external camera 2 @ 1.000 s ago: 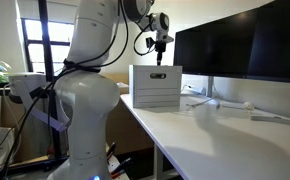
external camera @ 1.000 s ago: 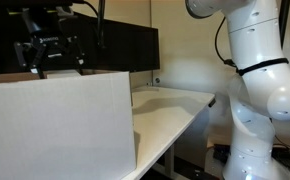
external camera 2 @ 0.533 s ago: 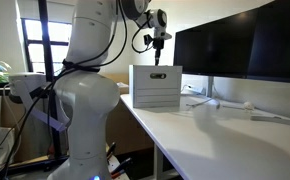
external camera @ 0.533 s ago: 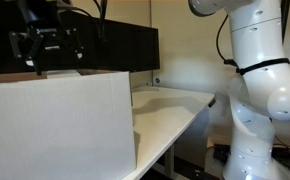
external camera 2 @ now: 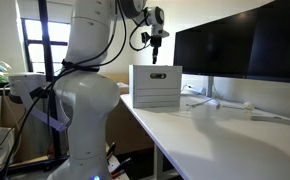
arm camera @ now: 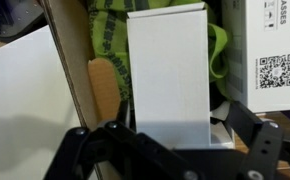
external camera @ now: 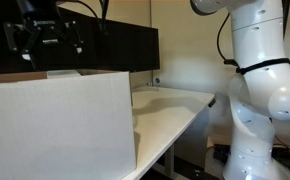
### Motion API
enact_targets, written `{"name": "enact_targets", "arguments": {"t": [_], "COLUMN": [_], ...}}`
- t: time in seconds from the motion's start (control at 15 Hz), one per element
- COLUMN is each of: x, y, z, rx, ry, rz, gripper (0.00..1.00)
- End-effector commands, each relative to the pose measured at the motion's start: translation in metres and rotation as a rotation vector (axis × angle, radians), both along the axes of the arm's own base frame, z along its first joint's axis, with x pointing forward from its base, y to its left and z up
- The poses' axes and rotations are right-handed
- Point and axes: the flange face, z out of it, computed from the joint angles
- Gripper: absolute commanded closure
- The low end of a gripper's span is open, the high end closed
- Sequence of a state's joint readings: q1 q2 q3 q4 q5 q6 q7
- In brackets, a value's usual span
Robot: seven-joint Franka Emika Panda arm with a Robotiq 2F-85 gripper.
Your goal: Put the right box in the left box
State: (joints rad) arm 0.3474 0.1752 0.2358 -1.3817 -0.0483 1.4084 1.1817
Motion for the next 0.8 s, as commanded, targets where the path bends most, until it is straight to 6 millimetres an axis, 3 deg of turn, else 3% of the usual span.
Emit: {"name": "enact_targets", "arguments": {"t": [0.0, 0.6, 0.73], "x": [-0.01, -0.024, -0.015], "y": [0.0, -0.001, 0.006], "z": [0.011, 0.032, 0.029], "rx": [-0.014, 0.006, 0.018], "ry": [0.002, -0.075, -0.046], "rz": [0.035, 0.074, 0.041], "gripper": [0.0, 0.0, 0.0]}}
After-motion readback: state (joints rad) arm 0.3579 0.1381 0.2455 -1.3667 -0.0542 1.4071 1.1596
